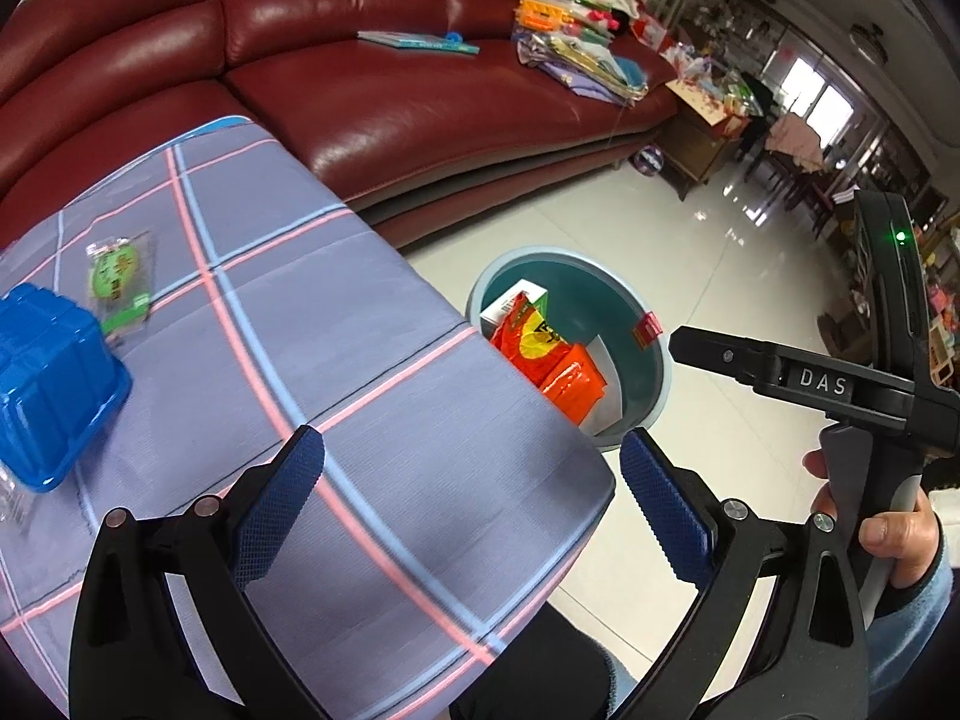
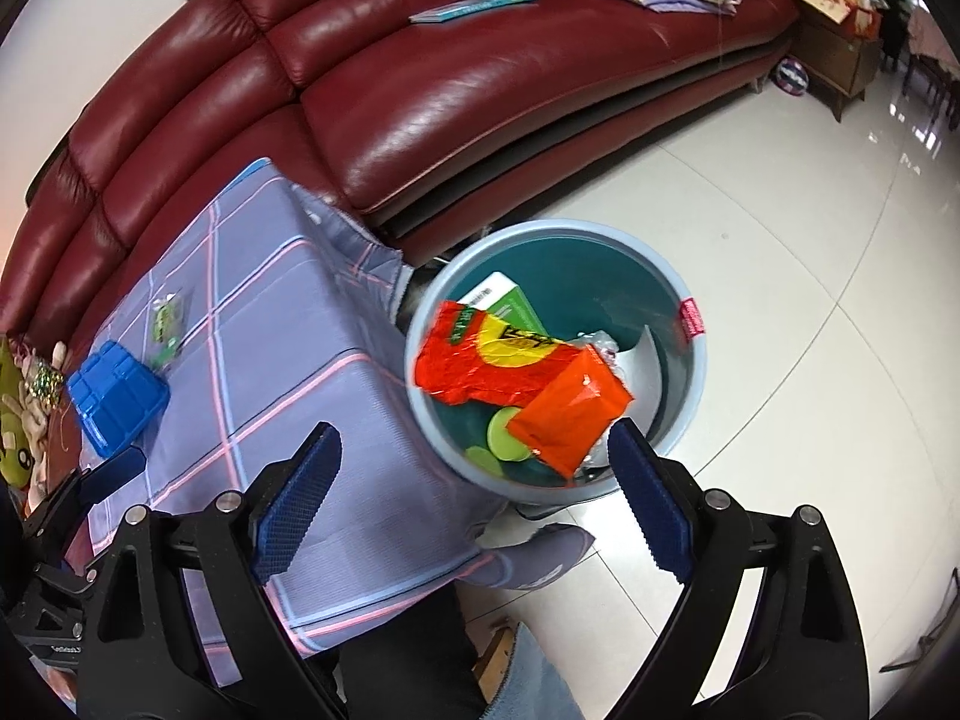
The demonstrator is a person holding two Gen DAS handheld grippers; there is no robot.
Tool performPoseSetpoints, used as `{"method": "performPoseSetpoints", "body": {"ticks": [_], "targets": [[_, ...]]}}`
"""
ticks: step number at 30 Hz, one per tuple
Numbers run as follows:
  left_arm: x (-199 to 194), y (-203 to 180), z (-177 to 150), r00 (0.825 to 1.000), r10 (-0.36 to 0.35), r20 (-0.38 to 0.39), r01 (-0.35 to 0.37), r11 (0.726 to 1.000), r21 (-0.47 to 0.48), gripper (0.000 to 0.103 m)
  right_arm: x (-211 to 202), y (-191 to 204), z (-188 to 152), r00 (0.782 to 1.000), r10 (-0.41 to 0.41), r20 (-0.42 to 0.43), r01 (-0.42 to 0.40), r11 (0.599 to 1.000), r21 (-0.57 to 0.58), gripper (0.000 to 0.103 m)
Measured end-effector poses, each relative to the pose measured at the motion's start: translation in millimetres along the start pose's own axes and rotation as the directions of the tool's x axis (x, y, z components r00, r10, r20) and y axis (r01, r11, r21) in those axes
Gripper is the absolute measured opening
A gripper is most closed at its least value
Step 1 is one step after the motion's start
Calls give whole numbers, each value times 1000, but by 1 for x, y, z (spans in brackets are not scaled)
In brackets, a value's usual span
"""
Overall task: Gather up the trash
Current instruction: 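Move both open tools back over the table toward the blue tray, then grasp the blue plastic tray by its rim with the right tool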
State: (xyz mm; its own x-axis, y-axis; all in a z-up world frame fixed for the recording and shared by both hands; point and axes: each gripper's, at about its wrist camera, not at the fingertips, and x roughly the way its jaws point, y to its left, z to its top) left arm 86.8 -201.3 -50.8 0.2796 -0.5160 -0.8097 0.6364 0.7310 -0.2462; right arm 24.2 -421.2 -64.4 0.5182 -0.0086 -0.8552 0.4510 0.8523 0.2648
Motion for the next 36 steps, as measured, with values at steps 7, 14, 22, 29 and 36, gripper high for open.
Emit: {"method": "performPoseSetpoints", "body": {"ticks": [7,14,22,29,36], "targets": [[-23,19,-13,999,19,32,-18,999,-31,99,-3,29,-7,1000,11,-2,-12,999,-36,87],[-51,51,-33,996,62,63,-58,996,-67,99,0,76,-17,1000,26,-16,-27,994,-107,87],[-90,119,-68,986,139,89,-124,980,-154,99,9,165,-29,998,51,-38,-59,961,-270,87],[-118,200,-107,970,230,83,-201,943,-267,99,23,255,-46,997,34,-63,-59,888,-455,87],[-133,266,-136,959,279,54,-242,902,-358,99,42,336,-61,999,-7,-44,-23,766,-643,87]]}}
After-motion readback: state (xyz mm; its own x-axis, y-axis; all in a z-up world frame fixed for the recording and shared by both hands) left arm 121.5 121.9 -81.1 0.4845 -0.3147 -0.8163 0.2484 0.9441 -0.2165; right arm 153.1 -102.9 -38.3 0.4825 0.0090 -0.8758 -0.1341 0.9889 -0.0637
